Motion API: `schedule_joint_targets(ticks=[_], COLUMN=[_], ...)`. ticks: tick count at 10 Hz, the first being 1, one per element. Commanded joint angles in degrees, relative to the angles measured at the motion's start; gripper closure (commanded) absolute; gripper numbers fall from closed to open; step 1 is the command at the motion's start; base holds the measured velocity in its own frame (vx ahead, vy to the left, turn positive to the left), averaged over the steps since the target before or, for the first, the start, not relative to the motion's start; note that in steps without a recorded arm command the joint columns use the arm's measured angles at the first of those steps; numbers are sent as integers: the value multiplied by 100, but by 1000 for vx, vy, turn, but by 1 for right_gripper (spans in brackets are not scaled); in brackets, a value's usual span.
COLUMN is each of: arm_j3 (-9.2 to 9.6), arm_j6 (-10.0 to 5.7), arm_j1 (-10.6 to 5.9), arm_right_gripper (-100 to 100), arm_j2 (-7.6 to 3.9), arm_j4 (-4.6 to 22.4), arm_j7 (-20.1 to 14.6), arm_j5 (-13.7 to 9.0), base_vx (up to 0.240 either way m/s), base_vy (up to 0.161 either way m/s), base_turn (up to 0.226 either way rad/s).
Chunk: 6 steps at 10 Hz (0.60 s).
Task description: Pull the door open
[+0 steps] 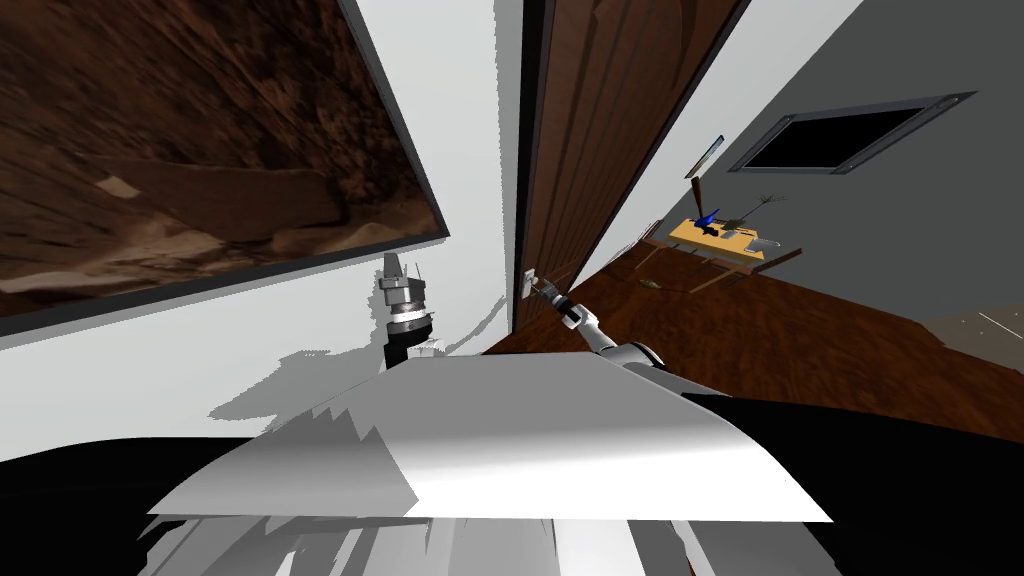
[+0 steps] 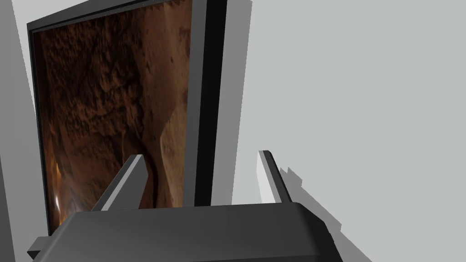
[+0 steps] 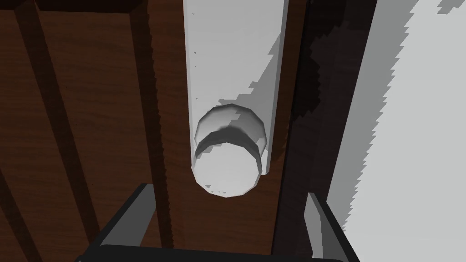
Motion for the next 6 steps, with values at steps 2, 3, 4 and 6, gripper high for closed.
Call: schedule_joint_targets(ticks=[2, 3, 4, 6], arm_j3=[-32, -40, -35, -35], arm_j6=[42, 53, 42, 42], arm_j1=[-17, -20, -20, -20], arm_right_gripper=[-100, -100, -100, 100], arm_j2=[53, 67, 59, 59], arm_j4=[16, 19, 20, 20], arm_j7=[63, 78, 69, 69], arm_j5=[-12, -15, -13, -13], base_vx=[135, 78, -13, -35], base_vy=[63, 52, -9, -24], base_turn=[47, 5, 2, 4])
